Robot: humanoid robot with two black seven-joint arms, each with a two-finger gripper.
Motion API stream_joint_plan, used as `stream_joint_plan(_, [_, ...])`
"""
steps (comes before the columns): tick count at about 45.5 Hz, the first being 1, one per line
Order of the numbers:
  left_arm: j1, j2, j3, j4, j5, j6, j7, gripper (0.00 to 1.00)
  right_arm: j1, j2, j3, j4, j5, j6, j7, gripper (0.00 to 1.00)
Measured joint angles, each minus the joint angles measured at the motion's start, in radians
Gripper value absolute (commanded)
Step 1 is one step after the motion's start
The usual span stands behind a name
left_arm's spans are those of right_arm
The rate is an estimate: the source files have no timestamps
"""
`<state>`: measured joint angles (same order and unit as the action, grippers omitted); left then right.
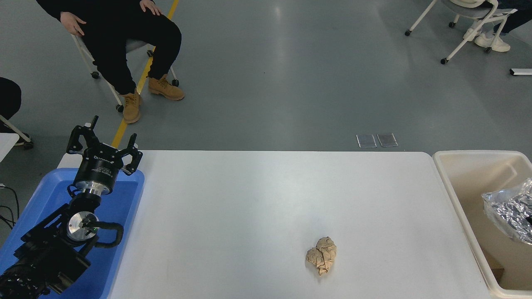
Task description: Pick up foil plate and place in dustbin
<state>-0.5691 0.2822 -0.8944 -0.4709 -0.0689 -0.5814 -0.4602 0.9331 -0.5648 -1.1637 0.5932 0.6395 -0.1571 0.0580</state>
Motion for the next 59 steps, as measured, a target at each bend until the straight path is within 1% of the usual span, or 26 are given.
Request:
stream_joint_plan(13, [0.0, 0.0, -0.001, 0.0, 0.0, 0.0, 0.0, 0.99, 0.126, 0.032, 0.04, -0.019, -0.12, -0.008, 0.0, 1.0])
stream_joint_plan(24, [0.0, 0.0, -0.001, 0.0, 0.0, 0.0, 0.0, 0.99, 0.341, 0.107, 0.044, 0.033, -0.274, 0.059, 0.0, 1.0])
stream_joint_plan(31, [0.0, 0.0, 0.0, 0.0, 0.0, 0.0, 0.0, 0.99, 0.491, 0.2, 0.015, 0.057, -0.337, 0.168, -0.001, 1.0])
stream_joint_plan(41, [0.0, 0.0, 0.0, 0.0, 0.0, 0.0, 0.0, 0.99, 0.685, 0.314, -0.039, 0.139, -0.372, 0.33, -0.002, 1.0])
stream_joint_plan(52, [0.0, 0.0, 0.0, 0.0, 0.0, 0.0, 0.0, 0.99, 0.891, 0.376, -0.061, 0.33, -0.413, 0.522, -0.002, 1.0])
stream_joint_plan(59, [0.0, 0.0, 0.0, 0.0, 0.0, 0.0, 0.0, 0.99, 1.003, 0.389, -0.068, 0.478, -0.438, 0.605, -0.003, 1.0])
